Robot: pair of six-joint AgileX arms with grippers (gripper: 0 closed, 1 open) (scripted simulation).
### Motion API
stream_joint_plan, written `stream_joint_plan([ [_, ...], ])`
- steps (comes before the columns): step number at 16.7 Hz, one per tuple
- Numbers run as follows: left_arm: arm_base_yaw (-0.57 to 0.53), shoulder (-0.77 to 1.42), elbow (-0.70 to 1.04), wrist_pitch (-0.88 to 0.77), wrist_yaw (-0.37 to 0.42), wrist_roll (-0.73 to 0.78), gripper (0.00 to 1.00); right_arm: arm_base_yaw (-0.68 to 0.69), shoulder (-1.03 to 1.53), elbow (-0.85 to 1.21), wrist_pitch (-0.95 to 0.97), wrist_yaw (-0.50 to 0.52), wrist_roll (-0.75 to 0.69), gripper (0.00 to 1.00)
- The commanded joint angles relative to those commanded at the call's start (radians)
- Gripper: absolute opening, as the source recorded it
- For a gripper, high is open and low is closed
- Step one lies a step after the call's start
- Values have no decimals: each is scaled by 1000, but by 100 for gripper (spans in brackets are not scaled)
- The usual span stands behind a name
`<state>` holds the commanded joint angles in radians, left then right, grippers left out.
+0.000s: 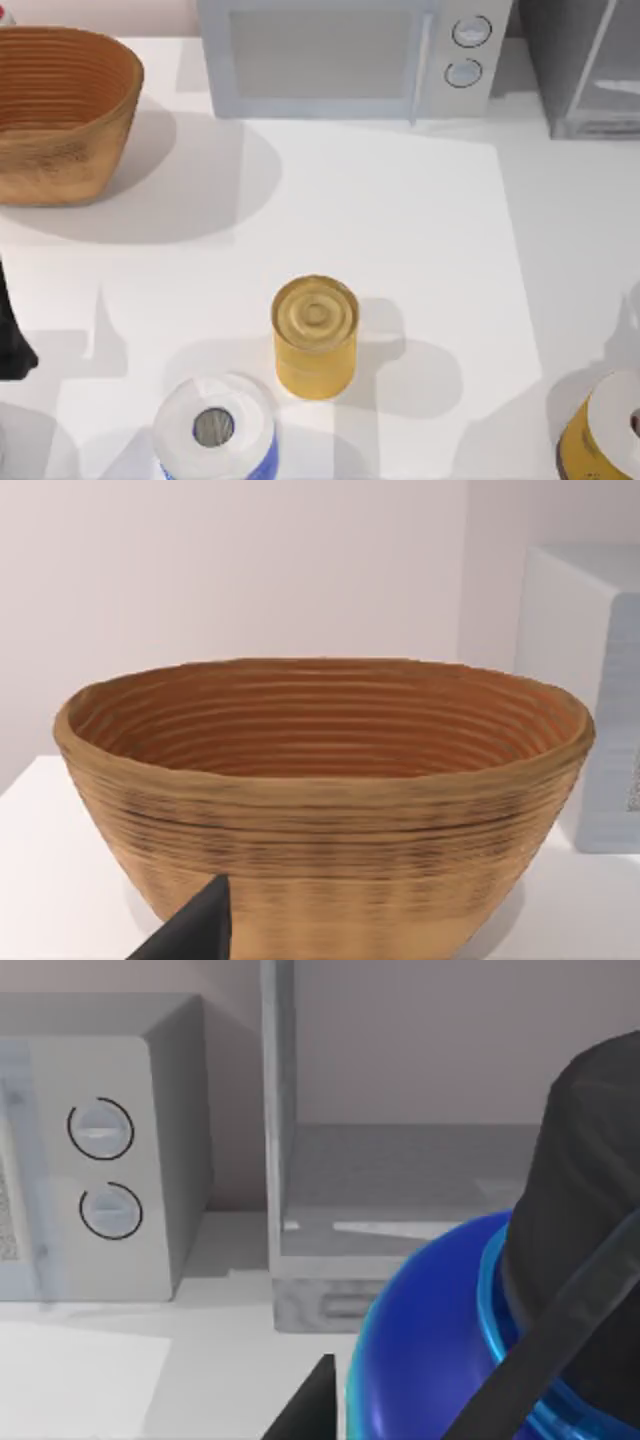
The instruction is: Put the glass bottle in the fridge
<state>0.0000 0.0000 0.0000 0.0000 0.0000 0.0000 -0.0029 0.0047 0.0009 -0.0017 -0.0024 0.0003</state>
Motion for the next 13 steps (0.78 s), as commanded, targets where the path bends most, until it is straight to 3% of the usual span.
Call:
stream_joint_plan([
  [6, 0, 0, 0, 0, 0, 0, 100, -75, 212, 136, 156, -17, -19, 1],
  [13, 0, 0, 0, 0, 0, 0, 100, -152, 822, 445, 511, -131, -24, 1],
])
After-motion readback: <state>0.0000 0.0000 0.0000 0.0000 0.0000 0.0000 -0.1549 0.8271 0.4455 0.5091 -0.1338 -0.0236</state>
